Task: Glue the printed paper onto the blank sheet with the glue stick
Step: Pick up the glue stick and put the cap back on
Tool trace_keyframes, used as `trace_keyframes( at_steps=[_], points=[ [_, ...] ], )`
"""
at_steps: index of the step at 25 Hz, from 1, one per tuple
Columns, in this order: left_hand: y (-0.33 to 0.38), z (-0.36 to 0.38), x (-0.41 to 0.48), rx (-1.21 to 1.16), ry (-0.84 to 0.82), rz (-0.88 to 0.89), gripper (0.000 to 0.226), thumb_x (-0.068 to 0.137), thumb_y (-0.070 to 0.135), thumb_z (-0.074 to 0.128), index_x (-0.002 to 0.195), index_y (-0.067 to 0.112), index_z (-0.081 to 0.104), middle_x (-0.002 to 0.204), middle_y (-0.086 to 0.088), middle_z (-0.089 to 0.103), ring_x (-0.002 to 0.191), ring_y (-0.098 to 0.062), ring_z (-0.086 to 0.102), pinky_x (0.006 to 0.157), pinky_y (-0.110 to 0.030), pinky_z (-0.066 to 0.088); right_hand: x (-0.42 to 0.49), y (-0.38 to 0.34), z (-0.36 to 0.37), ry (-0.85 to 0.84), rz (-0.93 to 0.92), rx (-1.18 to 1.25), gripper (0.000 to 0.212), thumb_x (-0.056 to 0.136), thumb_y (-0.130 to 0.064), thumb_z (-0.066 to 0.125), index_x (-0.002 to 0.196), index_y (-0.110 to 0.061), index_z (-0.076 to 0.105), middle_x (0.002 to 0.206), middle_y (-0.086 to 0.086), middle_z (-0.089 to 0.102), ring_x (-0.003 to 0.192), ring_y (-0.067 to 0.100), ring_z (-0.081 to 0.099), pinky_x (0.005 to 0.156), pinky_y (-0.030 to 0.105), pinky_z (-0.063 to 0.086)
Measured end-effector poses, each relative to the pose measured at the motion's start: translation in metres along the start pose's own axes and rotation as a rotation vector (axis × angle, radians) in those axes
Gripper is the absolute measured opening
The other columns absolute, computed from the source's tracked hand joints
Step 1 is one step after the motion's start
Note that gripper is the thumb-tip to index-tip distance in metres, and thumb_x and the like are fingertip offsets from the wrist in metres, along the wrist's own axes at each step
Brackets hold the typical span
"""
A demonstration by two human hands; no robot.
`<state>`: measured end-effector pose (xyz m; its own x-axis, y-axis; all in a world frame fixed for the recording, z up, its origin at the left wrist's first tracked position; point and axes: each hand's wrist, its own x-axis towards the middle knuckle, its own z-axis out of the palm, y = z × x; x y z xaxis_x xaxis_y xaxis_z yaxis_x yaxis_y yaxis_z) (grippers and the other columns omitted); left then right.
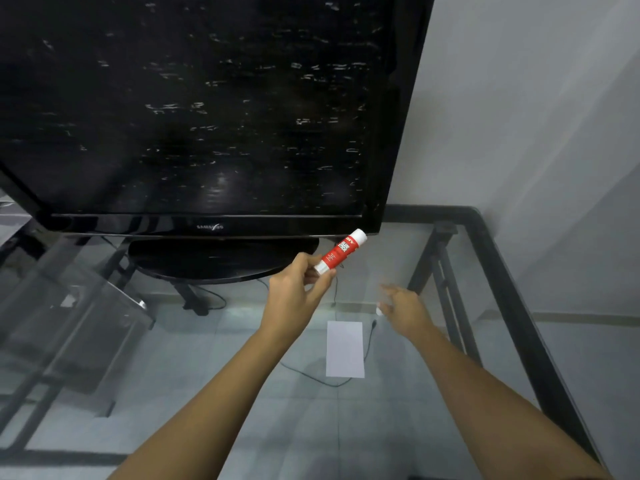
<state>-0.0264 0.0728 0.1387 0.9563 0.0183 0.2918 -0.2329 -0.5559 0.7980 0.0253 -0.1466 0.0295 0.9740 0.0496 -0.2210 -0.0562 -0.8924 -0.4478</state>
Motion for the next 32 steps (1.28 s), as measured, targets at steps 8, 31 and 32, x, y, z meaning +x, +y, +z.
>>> trace_keyframes(
  at_steps=[8, 31, 32],
  points=[
    [-0.007, -0.009, -0.005, -0.030, 0.019, 0.017, 0.020, 0.082, 0.028, 0.067, 0.094, 0.028, 0.051, 0.091, 0.023, 0.055, 0.082, 0.012, 0.059, 0.069, 0.000, 0.044, -0.011, -0.023, 0.008, 0.246, 0.081, 0.190, 0.033, 0.092, -0.014, 0.053, 0.124, -0.016, 0.056, 0.114, 0.006, 0.064, 0.097, 0.020, 0.060, 0.072, 0.023, 0.041],
    [0.060, -0.004, 0.011, -0.071, -0.004, 0.260, 0.029, 0.079, 0.021, 0.072, 0.103, 0.009, 0.064, 0.102, -0.006, 0.069, 0.085, -0.012, 0.065, 0.073, -0.021, 0.054, -0.071, -0.065, -0.135, 0.284, -0.296, 0.951, 0.027, 0.087, -0.033, 0.059, 0.110, -0.048, 0.058, 0.105, -0.036, 0.061, 0.106, -0.015, 0.051, 0.078, 0.004, 0.044],
    [0.058, -0.003, 0.010, -0.071, -0.002, 0.255, 0.028, 0.079, 0.021, 0.072, 0.103, 0.009, 0.064, 0.102, -0.005, 0.068, 0.084, -0.011, 0.065, 0.073, -0.019, 0.054, -0.071, -0.066, -0.132, 0.283, -0.287, 0.964, 0.029, 0.086, -0.035, 0.059, 0.112, -0.048, 0.057, 0.108, -0.033, 0.060, 0.108, -0.011, 0.052, 0.083, 0.009, 0.046]
  ],
)
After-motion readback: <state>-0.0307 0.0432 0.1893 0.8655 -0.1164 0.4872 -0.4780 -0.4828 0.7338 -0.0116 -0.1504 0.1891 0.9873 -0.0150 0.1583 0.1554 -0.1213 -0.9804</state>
